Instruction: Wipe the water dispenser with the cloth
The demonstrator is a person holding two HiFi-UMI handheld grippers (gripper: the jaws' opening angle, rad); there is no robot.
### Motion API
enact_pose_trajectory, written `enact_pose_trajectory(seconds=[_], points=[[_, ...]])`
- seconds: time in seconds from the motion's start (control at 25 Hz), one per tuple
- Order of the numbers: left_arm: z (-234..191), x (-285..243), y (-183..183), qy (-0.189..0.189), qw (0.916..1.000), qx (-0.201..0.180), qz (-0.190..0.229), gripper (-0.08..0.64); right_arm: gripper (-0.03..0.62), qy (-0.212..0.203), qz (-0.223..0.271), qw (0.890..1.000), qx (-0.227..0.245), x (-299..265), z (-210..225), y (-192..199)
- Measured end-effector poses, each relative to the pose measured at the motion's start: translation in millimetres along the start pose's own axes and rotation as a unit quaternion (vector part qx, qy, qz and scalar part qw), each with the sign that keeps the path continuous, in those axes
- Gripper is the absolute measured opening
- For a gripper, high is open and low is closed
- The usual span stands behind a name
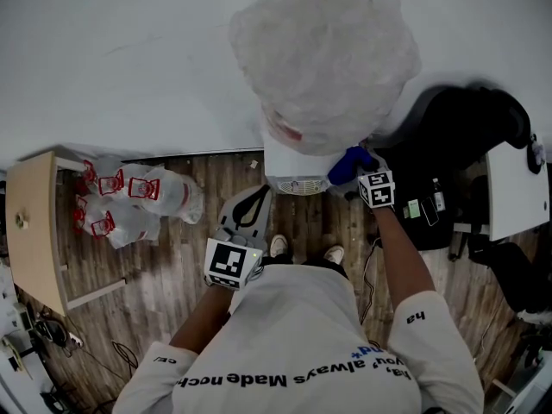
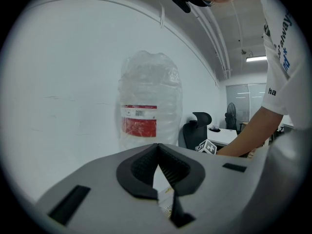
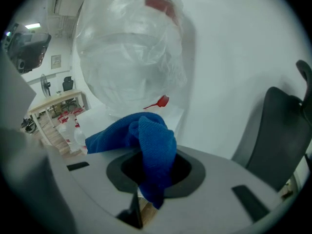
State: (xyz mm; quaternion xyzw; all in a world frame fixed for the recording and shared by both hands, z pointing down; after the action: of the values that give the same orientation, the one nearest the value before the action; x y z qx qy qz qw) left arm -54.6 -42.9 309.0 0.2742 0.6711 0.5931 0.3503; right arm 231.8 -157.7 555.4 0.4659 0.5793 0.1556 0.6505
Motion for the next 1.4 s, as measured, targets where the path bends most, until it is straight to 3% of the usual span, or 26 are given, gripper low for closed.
enact_pose_trajectory(seconds=[0.4,0.52,0.68,1.0,1.16,1.4], points=[[4,8,-2,0.008,1.0,-0.002,0.004,0.018,0.069,0.023,0.005,0.999,-0.026,24,-14,21],[2,10,-1,0.007,1.0,0.0,0.004,0.018,0.08,0.031,0.002,0.997,-0.065,31,-13,15],[-5,14,4,0.004,1.0,0.003,-0.003,0.019,0.08,0.038,0.055,0.99,-0.122,55,-40,-19],[-22,24,10,-0.004,1.0,0.007,-0.004,0.018,0.078,-0.05,0.086,0.978,-0.184,58,-162,-49],[-32,32,15,-0.012,0.9999,0.008,-0.009,0.018,0.078,-0.096,0.071,0.974,-0.194,37,-215,-53],[-49,46,19,-0.026,0.9995,0.012,-0.015,0.018,0.078,-0.131,0.023,0.971,-0.2,-3,-262,-45]])
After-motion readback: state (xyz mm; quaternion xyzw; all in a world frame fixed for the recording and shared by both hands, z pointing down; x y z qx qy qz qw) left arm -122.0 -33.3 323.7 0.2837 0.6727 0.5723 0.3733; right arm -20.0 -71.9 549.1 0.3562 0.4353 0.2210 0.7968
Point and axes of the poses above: the fingertips, and each gripper's own axes: x backward along the fingers, z to its right, y out of its underside, the point moved 2 cm from there along x, backward along the fingers
